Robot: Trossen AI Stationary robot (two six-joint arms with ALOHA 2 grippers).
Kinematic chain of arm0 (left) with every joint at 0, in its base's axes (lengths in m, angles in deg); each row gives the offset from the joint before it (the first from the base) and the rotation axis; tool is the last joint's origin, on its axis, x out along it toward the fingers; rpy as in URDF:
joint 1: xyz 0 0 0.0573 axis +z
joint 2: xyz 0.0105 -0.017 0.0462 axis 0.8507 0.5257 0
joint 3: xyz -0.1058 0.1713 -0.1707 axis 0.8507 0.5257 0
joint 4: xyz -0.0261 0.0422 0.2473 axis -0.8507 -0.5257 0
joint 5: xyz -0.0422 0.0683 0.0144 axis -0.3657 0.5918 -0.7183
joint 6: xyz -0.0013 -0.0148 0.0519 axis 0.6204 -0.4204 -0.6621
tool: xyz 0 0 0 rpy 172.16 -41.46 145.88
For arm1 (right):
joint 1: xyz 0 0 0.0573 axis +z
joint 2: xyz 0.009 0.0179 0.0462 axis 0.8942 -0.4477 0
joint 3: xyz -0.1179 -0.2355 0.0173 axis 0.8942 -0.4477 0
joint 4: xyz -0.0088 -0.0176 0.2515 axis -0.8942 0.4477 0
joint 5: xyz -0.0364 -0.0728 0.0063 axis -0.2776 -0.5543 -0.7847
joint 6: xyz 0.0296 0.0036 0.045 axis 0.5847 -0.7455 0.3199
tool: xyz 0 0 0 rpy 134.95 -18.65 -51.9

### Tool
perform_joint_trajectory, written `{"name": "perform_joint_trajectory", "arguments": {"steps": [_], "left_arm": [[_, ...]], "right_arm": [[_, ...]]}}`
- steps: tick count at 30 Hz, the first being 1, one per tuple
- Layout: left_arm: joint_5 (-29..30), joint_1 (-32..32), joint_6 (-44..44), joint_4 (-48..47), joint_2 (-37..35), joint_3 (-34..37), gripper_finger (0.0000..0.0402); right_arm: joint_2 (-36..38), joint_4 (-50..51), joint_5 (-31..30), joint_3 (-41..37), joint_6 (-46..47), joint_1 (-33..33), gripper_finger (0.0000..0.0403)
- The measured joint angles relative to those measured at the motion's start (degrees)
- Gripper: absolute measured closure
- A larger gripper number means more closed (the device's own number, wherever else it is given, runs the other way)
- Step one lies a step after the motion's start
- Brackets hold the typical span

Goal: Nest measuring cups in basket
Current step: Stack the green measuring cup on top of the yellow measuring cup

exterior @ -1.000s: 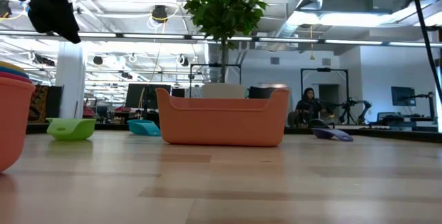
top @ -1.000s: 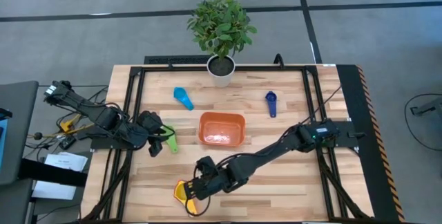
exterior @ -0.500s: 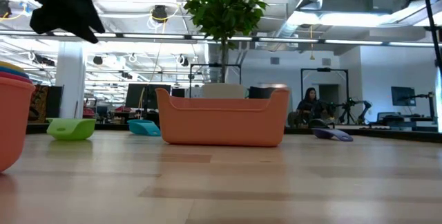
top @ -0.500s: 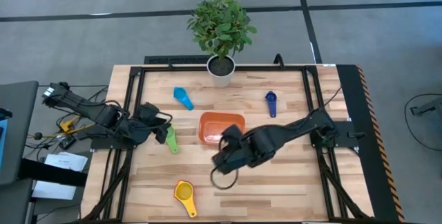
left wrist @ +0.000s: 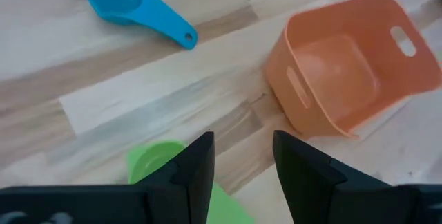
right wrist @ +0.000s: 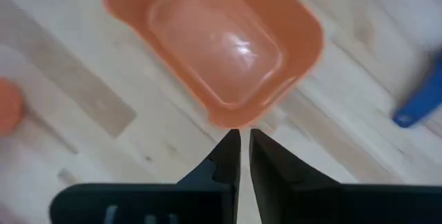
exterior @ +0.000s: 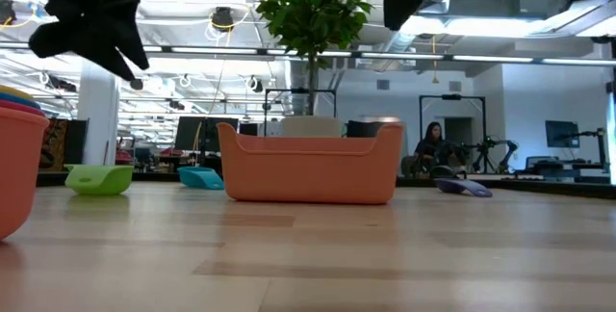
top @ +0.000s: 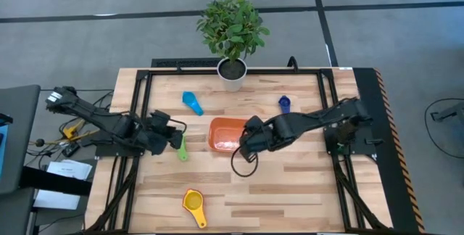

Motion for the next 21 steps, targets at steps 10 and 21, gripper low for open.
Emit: {"name": "perform_joint_trajectory", "arguments": {"steps": [10, 21], "left_arm": [[-7.16, 3.68, 5.51, -5.47, 7.08, 0.00, 0.0265], [-16.66, 14.54, -8.21, -13.19, 9.33, 0.04, 0.0265]], "right_arm": [[16.48, -33.67, 9.60, -32.07, 4.43, -1.54, 0.0351], [17.68, -39.80, 4.13, -37.73, 10.80, 5.08, 0.0310]]}}
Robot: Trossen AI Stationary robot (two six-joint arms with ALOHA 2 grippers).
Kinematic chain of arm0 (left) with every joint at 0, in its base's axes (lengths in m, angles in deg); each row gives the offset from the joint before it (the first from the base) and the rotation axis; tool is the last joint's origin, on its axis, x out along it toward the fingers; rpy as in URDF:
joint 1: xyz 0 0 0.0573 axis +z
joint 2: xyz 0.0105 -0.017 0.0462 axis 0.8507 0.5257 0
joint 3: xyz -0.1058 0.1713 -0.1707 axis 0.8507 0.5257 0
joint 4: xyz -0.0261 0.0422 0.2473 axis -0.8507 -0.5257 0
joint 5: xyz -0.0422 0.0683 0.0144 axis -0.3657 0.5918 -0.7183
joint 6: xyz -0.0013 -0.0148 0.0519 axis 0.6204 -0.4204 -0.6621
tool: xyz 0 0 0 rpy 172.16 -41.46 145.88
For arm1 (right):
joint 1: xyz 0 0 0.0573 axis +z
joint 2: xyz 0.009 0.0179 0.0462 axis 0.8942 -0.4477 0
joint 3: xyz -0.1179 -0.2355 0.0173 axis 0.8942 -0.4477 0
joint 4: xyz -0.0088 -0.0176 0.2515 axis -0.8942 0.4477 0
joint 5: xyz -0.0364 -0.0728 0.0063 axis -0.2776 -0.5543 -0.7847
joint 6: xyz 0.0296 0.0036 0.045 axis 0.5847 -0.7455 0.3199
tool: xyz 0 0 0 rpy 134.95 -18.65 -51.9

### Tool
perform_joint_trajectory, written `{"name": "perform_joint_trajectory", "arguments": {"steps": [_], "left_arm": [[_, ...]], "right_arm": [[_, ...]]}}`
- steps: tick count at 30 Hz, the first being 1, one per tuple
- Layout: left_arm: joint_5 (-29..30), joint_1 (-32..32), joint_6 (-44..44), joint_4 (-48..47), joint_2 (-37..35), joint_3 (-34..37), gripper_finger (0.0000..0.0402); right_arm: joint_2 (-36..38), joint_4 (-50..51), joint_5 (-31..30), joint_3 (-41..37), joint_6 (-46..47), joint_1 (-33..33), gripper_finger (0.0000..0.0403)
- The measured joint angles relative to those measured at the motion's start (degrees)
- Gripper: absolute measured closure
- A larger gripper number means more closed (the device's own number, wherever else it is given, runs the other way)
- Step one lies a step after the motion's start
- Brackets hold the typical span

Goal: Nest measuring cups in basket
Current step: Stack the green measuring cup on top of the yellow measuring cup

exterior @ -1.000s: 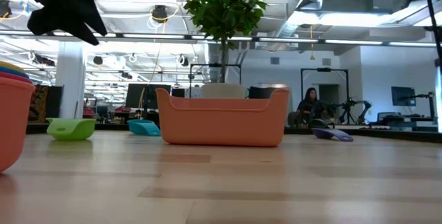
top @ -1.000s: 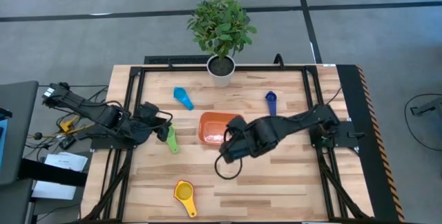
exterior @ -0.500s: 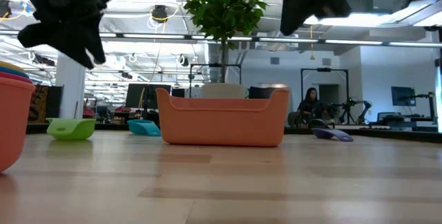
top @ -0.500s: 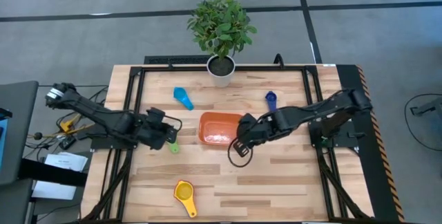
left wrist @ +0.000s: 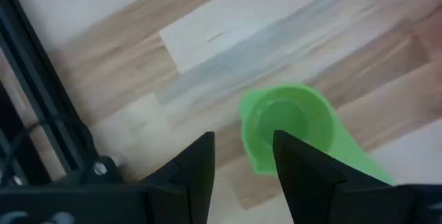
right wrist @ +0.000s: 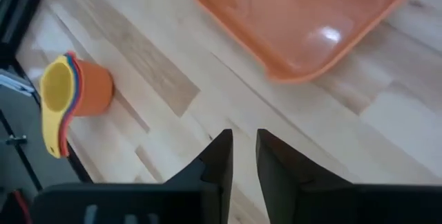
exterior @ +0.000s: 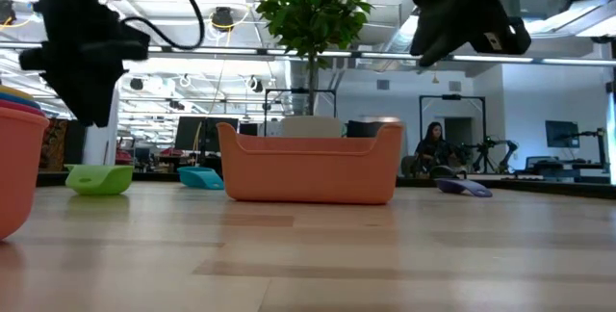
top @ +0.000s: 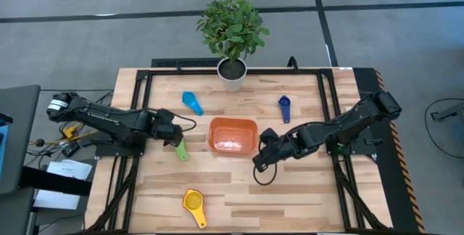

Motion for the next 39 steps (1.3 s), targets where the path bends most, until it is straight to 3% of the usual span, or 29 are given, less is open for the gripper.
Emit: {"name": "perform_joint_trajectory", "arguments": {"steps": [5, 10, 21, 27, 35, 39], "left_arm": [[-1.10, 5.22, -7.14, 0.89, 0.55, 0.50, 0.0265], [-7.29, 9.98, -12.89, 6.89, 0.59, 5.28, 0.0265], [-14.20, 10.69, -18.33, 15.45, 0.59, 9.83, 0.0265], [-14.17, 10.90, -16.73, 16.00, 0.59, 13.60, 0.0274], [-14.35, 10.49, -18.48, 18.06, 0.57, 12.98, 0.0390], [-14.67, 10.49, -18.76, 19.06, 0.57, 12.11, 0.0392]], "right_arm": [[-1.57, -1.70, 0.50, -0.04, 2.45, -0.13, 0.0283], [-2.64, -5.97, 0.63, -0.03, 4.20, -0.13, 0.0249], [-3.32, -7.42, 0.68, -0.01, 7.13, -0.48, 0.0209], [-3.32, -9.78, 0.48, -0.01, 8.58, -0.97, 0.0225], [-5.21, -16.60, -0.35, 0.07, 11.19, -1.01, 0.0280], [-9.29, -23.01, 0.32, 0.02, 12.29, -1.01, 0.0319]]}}
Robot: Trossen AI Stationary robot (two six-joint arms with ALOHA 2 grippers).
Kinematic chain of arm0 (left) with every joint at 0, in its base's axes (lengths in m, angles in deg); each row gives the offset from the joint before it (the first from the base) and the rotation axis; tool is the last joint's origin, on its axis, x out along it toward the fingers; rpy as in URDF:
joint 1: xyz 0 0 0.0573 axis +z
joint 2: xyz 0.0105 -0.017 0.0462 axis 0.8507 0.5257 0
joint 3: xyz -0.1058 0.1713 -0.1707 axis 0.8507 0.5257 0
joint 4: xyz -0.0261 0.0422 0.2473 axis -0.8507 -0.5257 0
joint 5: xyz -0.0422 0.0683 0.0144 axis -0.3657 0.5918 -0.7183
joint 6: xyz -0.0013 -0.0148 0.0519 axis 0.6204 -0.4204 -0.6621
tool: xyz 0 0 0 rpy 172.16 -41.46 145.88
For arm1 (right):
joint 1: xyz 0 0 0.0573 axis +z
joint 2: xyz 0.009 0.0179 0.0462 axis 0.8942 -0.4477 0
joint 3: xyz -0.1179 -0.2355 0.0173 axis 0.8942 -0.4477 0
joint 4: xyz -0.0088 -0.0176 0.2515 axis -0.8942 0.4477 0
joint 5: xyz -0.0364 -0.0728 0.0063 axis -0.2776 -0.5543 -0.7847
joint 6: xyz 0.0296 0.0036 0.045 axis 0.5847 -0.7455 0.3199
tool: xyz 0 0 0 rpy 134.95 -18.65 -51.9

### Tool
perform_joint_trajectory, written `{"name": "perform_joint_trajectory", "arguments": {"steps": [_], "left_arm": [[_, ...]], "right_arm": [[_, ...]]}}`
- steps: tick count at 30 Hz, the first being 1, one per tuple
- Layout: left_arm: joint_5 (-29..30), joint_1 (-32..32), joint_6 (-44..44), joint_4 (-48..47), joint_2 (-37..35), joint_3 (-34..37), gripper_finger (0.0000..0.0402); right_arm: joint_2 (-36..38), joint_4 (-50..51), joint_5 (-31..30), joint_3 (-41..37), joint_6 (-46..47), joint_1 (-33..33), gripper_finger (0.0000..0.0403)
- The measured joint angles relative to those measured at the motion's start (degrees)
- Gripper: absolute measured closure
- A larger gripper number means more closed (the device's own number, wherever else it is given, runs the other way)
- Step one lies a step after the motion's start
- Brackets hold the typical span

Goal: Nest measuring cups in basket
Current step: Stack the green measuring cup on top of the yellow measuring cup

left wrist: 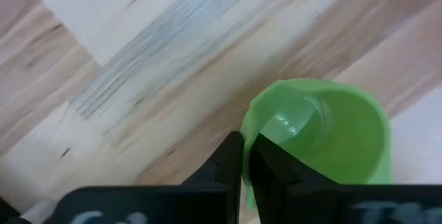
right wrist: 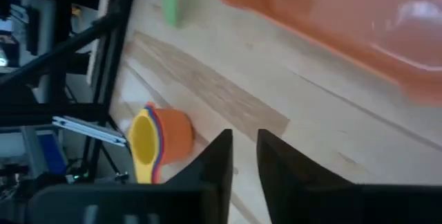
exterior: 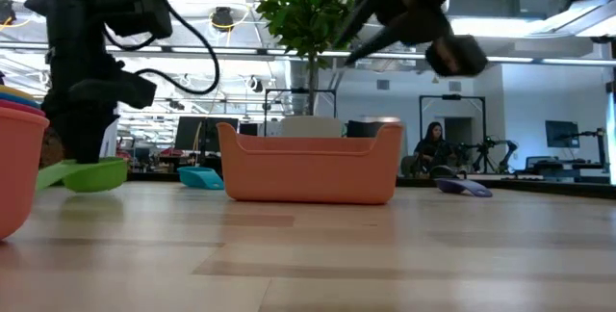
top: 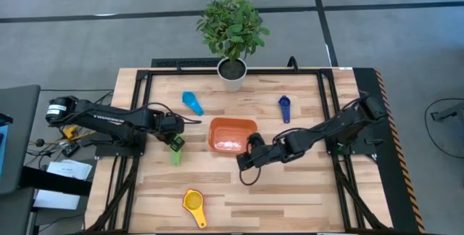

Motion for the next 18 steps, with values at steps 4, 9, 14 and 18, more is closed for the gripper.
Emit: {"name": "perform_joint_trajectory", "arguments": {"steps": [4, 9, 14, 18], "left_arm": [[-2.53, -0.05, -0.54, -0.29, 0.00, -2.32, 0.0398], [-2.25, -2.30, -0.51, -2.27, -1.45, -8.02, 0.0399], [0.87, -7.77, 2.66, -6.80, -4.89, -14.62, 0.0399], [5.15, -14.10, 9.39, -7.90, -7.15, -18.42, 0.0400]], "right_arm": [[-5.80, -11.32, 0.75, 0.02, 1.89, 0.52, 0.0351], [-13.56, -23.40, 4.28, 3.87, 1.41, 0.61, 0.0380], [-17.44, -22.32, 4.28, 9.32, 0.21, 0.19, 0.0392], [-18.08, -20.92, 2.25, 12.21, -1.39, -0.38, 0.0383]]}}
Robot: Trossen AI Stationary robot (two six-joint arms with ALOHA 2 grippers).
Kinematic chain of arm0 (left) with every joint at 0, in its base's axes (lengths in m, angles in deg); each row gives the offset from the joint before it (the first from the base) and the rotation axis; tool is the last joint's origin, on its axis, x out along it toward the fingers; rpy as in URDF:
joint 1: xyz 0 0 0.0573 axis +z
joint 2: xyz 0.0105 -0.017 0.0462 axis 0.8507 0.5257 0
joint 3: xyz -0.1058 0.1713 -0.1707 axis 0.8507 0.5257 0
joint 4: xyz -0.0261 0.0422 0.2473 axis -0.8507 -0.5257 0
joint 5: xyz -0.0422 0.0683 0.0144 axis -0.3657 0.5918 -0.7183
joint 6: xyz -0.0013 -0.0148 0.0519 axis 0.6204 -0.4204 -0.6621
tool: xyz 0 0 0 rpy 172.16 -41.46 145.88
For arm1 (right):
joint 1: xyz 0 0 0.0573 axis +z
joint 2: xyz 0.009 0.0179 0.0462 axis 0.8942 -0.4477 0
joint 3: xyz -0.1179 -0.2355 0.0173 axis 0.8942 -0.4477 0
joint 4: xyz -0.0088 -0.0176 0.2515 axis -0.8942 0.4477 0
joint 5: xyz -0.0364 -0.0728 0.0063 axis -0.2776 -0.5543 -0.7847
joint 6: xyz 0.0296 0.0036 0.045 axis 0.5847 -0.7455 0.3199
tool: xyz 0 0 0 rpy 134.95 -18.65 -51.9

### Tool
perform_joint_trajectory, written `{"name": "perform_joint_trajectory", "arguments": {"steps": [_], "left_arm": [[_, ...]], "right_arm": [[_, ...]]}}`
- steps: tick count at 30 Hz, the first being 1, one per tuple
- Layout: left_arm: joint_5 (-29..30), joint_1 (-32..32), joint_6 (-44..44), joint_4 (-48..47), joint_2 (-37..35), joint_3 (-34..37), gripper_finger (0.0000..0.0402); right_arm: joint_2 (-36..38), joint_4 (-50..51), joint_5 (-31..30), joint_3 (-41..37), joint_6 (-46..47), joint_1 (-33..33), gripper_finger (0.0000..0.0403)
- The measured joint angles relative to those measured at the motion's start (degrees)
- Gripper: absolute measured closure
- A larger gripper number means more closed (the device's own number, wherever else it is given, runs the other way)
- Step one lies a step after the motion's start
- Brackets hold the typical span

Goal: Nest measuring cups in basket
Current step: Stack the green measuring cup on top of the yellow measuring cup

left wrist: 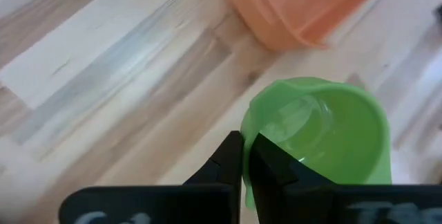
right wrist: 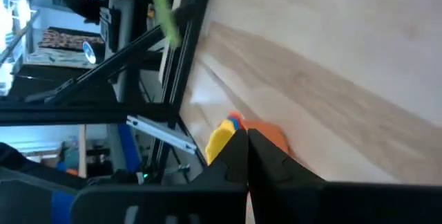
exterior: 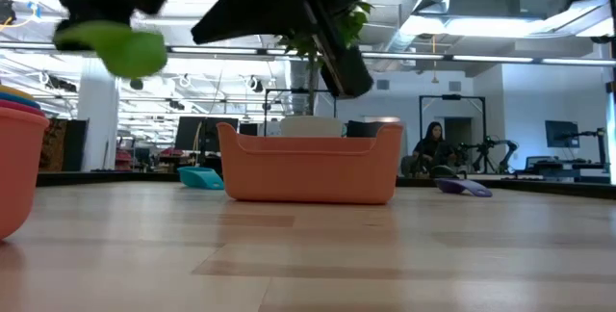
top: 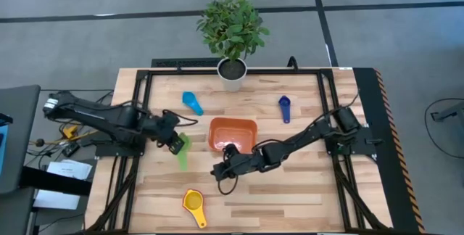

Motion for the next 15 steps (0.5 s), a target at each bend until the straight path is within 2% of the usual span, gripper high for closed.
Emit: {"name": "perform_joint_trajectory", "arguments": {"steps": [8, 15], "left_arm": [[6.82, -13.82, 16.80, -0.40, 1.06, -1.34, 0.0401], [9.46, -21.53, 28.91, 0.51, 4.81, -1.34, 0.0401]], "right_arm": [[1.62, 7.44, -3.27, 3.41, -3.44, -0.84, 0.0390], [3.99, 16.40, -3.05, 4.01, -5.03, -1.48, 0.0382]]}}
